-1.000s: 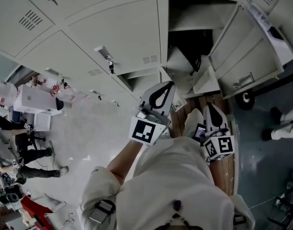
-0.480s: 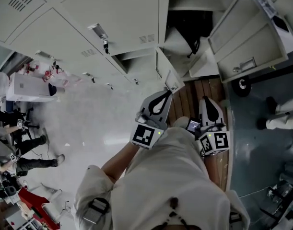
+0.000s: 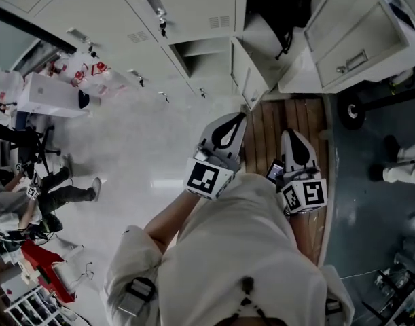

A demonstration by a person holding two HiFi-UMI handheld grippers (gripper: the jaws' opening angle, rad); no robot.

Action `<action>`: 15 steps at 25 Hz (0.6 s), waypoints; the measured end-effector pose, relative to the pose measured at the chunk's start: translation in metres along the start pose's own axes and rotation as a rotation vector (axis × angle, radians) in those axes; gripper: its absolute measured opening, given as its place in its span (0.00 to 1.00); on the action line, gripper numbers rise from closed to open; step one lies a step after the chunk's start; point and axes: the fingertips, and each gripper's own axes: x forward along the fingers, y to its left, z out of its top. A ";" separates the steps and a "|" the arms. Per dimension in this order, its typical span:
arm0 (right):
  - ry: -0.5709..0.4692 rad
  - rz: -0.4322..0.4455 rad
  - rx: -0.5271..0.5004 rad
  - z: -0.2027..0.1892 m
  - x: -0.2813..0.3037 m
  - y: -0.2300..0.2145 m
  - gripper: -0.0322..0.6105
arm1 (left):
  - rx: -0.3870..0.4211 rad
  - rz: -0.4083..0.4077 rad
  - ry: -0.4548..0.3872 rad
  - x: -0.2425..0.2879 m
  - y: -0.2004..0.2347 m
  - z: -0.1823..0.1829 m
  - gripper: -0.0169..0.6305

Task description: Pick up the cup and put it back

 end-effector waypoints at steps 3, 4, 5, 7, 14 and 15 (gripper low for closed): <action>-0.015 0.034 0.019 -0.006 -0.032 0.019 0.09 | -0.001 0.018 0.015 -0.037 -0.031 -0.006 0.04; -0.015 0.045 0.029 -0.010 -0.044 0.025 0.09 | -0.004 0.016 0.022 -0.049 -0.045 -0.008 0.04; -0.012 0.054 0.040 -0.015 -0.056 0.032 0.09 | -0.005 0.011 0.032 -0.061 -0.060 -0.011 0.04; 0.004 0.074 0.056 -0.026 -0.076 0.044 0.09 | 0.002 0.006 0.058 -0.085 -0.084 -0.019 0.04; 0.034 0.123 0.040 -0.048 -0.115 0.101 0.09 | 0.004 0.062 0.097 -0.164 -0.090 -0.028 0.04; 0.031 0.120 0.026 -0.047 -0.118 0.108 0.09 | 0.010 0.059 0.085 -0.171 -0.088 -0.025 0.04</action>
